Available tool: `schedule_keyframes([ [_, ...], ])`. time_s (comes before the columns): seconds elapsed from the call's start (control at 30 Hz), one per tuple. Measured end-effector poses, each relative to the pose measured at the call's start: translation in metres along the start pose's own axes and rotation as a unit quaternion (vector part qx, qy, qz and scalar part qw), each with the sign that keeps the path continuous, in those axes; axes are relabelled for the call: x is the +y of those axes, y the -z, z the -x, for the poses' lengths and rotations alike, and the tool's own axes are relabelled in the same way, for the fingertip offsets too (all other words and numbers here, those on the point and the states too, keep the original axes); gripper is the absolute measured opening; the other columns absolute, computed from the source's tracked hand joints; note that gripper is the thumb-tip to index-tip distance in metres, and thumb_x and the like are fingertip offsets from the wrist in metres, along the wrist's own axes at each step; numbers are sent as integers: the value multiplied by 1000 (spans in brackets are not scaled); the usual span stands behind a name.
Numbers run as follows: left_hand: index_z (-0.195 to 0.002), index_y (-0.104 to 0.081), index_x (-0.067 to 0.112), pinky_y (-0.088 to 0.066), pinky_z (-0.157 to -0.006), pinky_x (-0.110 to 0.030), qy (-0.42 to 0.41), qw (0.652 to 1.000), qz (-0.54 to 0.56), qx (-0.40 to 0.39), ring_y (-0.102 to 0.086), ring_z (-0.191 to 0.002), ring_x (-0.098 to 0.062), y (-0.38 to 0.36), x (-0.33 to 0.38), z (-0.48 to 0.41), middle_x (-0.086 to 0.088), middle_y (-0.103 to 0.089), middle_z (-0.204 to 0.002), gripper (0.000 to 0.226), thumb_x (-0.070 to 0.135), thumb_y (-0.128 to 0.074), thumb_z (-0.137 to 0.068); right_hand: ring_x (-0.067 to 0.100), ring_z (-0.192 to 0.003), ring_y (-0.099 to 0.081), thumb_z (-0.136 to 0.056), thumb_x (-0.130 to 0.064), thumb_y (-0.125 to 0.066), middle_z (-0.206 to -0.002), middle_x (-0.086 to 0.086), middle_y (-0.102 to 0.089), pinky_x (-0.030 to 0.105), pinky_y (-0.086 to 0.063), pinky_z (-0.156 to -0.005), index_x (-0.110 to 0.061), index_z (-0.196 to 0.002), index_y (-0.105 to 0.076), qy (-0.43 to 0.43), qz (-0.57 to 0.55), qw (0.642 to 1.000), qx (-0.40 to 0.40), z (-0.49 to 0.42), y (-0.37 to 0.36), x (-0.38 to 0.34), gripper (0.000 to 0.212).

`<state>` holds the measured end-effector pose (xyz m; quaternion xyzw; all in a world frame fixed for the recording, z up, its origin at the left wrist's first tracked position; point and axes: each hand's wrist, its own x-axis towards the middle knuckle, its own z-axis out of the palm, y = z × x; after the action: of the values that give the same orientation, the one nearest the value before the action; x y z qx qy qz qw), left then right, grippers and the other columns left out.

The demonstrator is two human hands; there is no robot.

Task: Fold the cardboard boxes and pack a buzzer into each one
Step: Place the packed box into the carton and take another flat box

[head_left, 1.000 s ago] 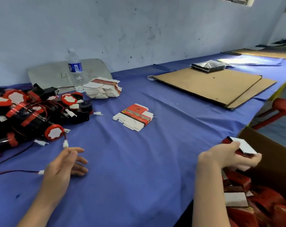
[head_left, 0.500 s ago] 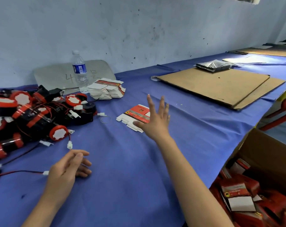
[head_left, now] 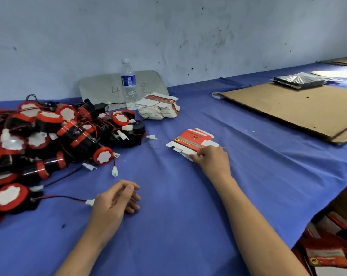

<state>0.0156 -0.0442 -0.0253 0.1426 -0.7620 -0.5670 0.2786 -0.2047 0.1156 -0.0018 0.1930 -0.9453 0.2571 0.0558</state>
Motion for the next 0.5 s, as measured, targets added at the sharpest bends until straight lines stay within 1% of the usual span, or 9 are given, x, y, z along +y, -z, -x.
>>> schedule_keyframes([
  [0.07, -86, -66, 9, -52, -54, -27, -4, 1000, -1, 2, -65, -59, -28, 0, 0, 0, -12, -67, -74, 29, 31, -48, -88, 32, -66, -37, -95, -28, -52, -63, 12, -43, 33, -26, -58, -7, -64, -44, -2, -17, 998, 65, 2, 2, -4, 39],
  [0.13, -85, -66, 10, -52, -54, -28, -2, 1000, -5, 8, -64, -59, -30, -1, -2, 1, -12, -67, -73, 25, 25, -48, -94, 36, -64, -38, -97, -18, -50, -65, 17, -51, 36, -26, -59, -2, -74, -53, -6, -109, 980, 168, 6, 7, -4, 29],
  [0.17, -85, -66, 11, -52, -54, -28, 0, 1000, -10, 13, -64, -59, -31, 0, -2, 1, -12, -67, -73, 23, 19, -48, -97, 34, -62, -42, -97, -15, -51, -65, 14, -55, 36, -27, -59, -2, -78, -58, -10, -178, 957, 228, 8, 11, -3, 23],
  [0.2, -86, -67, 13, -52, -54, -28, 3, 1000, -13, 19, -64, -60, -33, 0, -2, 2, -12, -67, -73, 23, 14, -48, -98, 27, -60, -46, -97, -13, -52, -63, 8, -55, 33, -30, -57, -6, -80, -60, -18, -248, 927, 281, 12, 16, -3, 20],
  [0.27, -98, -66, 21, -54, -55, -26, 1, 999, -7, 40, -67, -65, -31, 0, 2, 1, -9, -69, -80, 20, 11, -49, -98, 7, -52, -49, -95, -12, -53, -62, -1, -56, 21, -38, -50, -15, -79, -60, -40, -370, 870, 323, 19, 26, -2, 18],
  [0.3, -108, -63, 26, -55, -58, -25, 0, 998, -2, 55, -68, -73, -26, -1, 4, 0, -5, -71, -89, 21, 12, -52, -96, 4, -49, -50, -94, -12, -54, -63, -1, -58, 15, -39, -47, -17, -77, -60, -46, -407, 860, 304, 21, 29, -1, 18],
  [0.37, -127, -47, 41, -55, -72, -22, -16, 996, -6, 91, -64, -101, -8, 0, 9, 0, 10, -63, -119, 40, 25, -60, -93, 5, -43, -48, -92, -12, -57, -61, 0, -60, 17, -40, -44, -18, -71, -62, -26, -415, 887, 202, 26, 32, -5, 22],
  [0.43, -137, -29, 52, -44, -93, -19, -57, 987, -59, 138, -43, -128, 6, 2, 13, 2, 28, -38, -143, 61, 50, -64, -87, 10, -45, -42, -90, -9, -58, -55, -4, -56, 25, -38, -45, -13, -66, -62, 29, -389, 917, 82, 34, 31, -15, 24],
  [0.5, -142, -16, 55, -29, -105, -23, -92, 974, -130, 161, -24, -139, 8, 6, 15, 3, 41, -19, -147, 81, 75, -56, -75, 6, -45, -40, -89, -5, -57, -51, -10, -50, 20, -36, -44, -11, -65, -62, 94, -369, 924, -20, 44, 31, -28, 25],
])
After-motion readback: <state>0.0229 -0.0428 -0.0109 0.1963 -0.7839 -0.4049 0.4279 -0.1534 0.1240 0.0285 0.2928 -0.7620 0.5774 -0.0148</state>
